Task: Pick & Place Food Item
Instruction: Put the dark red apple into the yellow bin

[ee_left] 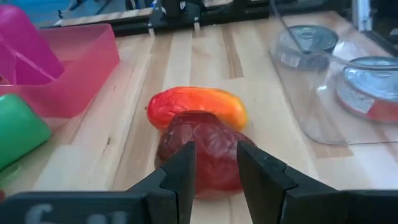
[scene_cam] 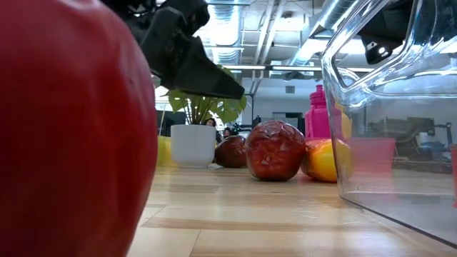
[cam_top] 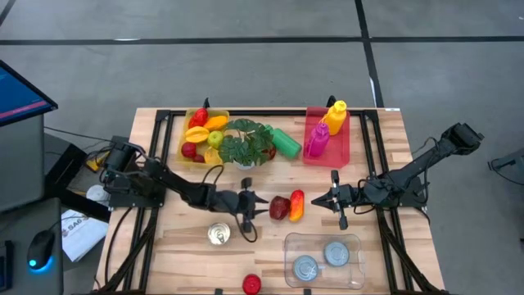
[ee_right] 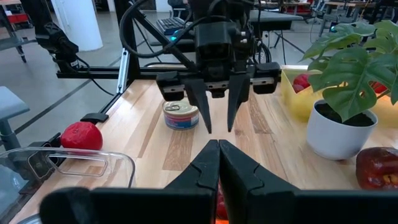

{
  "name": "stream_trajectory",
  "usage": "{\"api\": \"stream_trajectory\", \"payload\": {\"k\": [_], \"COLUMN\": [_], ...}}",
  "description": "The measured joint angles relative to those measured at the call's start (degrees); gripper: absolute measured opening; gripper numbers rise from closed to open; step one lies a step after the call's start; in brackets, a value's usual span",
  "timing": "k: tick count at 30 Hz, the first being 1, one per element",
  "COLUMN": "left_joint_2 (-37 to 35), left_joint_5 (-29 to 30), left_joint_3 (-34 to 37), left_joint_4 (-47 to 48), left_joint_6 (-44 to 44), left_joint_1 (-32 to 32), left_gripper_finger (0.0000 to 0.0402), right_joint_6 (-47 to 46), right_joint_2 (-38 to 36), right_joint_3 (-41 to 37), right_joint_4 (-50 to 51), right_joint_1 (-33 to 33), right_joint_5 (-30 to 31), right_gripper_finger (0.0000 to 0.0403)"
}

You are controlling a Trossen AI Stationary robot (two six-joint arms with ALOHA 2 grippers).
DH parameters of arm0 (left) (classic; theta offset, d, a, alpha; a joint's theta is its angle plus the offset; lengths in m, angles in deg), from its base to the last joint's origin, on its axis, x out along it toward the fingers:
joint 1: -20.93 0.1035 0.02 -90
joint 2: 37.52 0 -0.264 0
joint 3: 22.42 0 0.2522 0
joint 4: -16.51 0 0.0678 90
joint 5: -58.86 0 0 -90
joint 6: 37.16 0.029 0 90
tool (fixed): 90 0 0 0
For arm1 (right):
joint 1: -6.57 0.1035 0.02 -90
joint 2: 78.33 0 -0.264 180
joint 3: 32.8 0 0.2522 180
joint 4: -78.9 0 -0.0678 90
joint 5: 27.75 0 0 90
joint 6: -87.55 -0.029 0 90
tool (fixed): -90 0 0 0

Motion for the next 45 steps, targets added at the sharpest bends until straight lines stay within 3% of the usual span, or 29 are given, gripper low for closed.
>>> {"api": "stream_trajectory", "payload": {"k": [6, 13, 35, 45], "left_joint_2": [0.01, -0.01, 0.00, -0.02], "left_joint_5": [-3.32, -3.36, -3.36, -4.24], "left_joint_3": [-1.59, -1.56, -1.52, -1.50], "left_joint_4": [1.00, 0.82, -1.67, -3.78], "left_joint_6": [0.33, 0.01, -0.07, -0.10], "left_joint_1": [2.15, 4.01, 3.97, 4.64], "left_gripper_finger": [0.0106, 0.0121, 0.0386, 0.0399], "right_joint_6": [-0.03, -0.04, -0.06, -0.07], "right_joint_2": [0.00, 0.00, 0.00, 0.00], "right_joint_3": [0.00, 0.00, 0.00, 0.00], "right_joint_4": [0.04, 0.04, 0.04, 0.04], "right_joint_1": [0.00, 0.00, 0.00, 0.00], "right_joint_5": [0.00, 0.00, 0.01, 0.00], "right_gripper_finger": [0.0005, 0.0005, 0.0005, 0.0005]}}
